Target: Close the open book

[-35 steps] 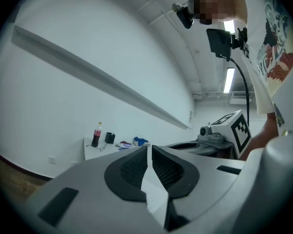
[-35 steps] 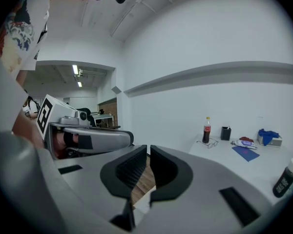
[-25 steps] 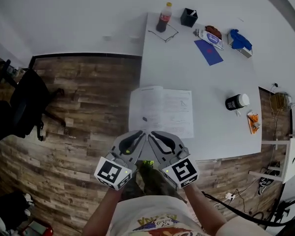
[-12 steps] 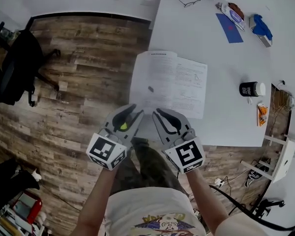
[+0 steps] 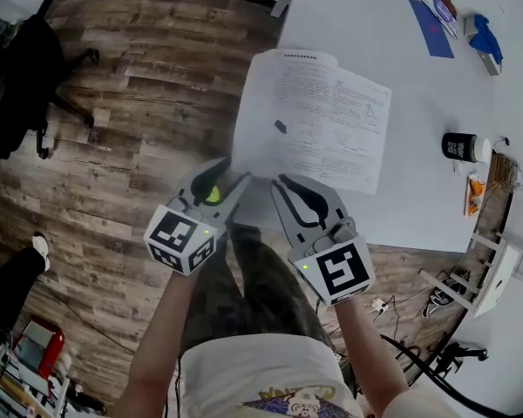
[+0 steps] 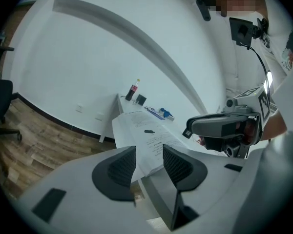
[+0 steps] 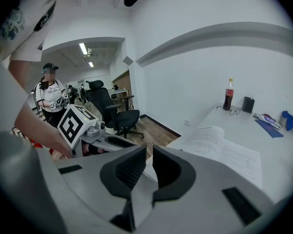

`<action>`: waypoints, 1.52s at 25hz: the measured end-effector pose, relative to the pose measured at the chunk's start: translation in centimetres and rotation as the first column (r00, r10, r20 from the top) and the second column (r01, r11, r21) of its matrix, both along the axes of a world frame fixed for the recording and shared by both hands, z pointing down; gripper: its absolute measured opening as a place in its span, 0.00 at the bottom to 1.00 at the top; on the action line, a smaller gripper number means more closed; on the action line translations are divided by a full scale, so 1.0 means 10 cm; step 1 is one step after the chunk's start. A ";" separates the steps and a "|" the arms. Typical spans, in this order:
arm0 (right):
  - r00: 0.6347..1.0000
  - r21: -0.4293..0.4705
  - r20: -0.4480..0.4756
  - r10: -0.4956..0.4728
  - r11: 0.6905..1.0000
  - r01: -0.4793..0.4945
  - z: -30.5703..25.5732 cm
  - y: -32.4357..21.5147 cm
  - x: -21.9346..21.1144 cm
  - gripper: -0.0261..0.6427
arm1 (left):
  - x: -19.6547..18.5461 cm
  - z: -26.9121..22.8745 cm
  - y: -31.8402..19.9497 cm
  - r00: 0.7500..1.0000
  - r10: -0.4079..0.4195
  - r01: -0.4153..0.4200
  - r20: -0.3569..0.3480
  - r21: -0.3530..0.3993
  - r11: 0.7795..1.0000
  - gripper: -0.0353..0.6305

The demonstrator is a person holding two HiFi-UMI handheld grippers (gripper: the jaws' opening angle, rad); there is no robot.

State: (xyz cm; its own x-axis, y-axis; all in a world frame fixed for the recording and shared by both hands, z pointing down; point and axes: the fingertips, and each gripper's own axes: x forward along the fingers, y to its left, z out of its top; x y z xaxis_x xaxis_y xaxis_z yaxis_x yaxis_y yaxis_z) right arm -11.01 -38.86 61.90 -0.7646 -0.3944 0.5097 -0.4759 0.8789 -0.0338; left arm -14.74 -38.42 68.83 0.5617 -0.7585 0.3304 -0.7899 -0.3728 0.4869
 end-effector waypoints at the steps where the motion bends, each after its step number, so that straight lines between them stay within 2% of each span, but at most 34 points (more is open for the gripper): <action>1: 1.000 -0.002 0.003 0.002 1.000 -0.002 0.02 0.00 -0.01 0.08 | -0.01 0.07 0.00 1.000 -0.007 0.007 -0.011 -0.009 1.000 0.28; 8: 0.999 -0.039 -0.004 0.034 0.999 -0.034 0.13 0.05 -0.02 0.08 | -0.10 0.43 0.02 0.994 -0.048 0.044 -0.094 -0.046 0.998 0.32; 12: 0.999 -0.067 0.001 0.052 0.996 -0.052 0.18 0.08 -0.05 0.08 | -0.10 0.56 0.03 0.976 -0.070 0.055 -0.205 -0.076 0.996 0.38; 16: 0.998 -0.075 -0.002 0.056 0.996 -0.056 0.19 0.11 -0.11 0.08 | -0.04 0.62 0.00 0.951 -0.063 0.031 -0.304 -0.108 0.994 0.38; 21: 0.998 -0.083 -0.013 0.067 0.994 -0.068 0.22 0.11 -0.12 0.08 | -0.04 0.59 -0.02 0.970 -0.019 0.003 -0.241 -0.068 0.998 0.38; 27: 0.994 -0.101 -0.060 0.086 0.991 -0.092 0.23 0.12 -0.06 0.08 | 0.01 0.53 0.00 0.970 0.062 -0.080 -0.236 -0.064 0.995 0.37; 29: 0.993 -0.104 -0.066 0.094 0.990 -0.100 0.21 0.11 -0.03 0.08 | 0.03 0.49 0.02 0.970 0.092 -0.106 -0.226 -0.051 0.993 0.33; 32: 0.993 -0.099 -0.062 0.105 0.989 -0.110 0.15 0.11 -0.04 0.08 | 0.01 0.40 0.05 0.966 0.120 -0.130 -0.228 -0.029 0.991 0.21; 38: 0.990 -0.097 -0.061 0.128 0.986 -0.134 0.05 0.11 0.06 0.08 | 0.02 0.23 0.01 0.963 0.156 -0.161 -0.221 -0.004 0.987 0.16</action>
State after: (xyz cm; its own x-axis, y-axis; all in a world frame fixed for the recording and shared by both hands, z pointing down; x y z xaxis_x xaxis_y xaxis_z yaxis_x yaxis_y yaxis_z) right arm -10.38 -37.72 62.37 -0.6796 -0.4341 0.5914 -0.5904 0.8022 -0.0896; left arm -14.54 -38.33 71.09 0.7345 -0.6481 0.2011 -0.5947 -0.4720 0.6507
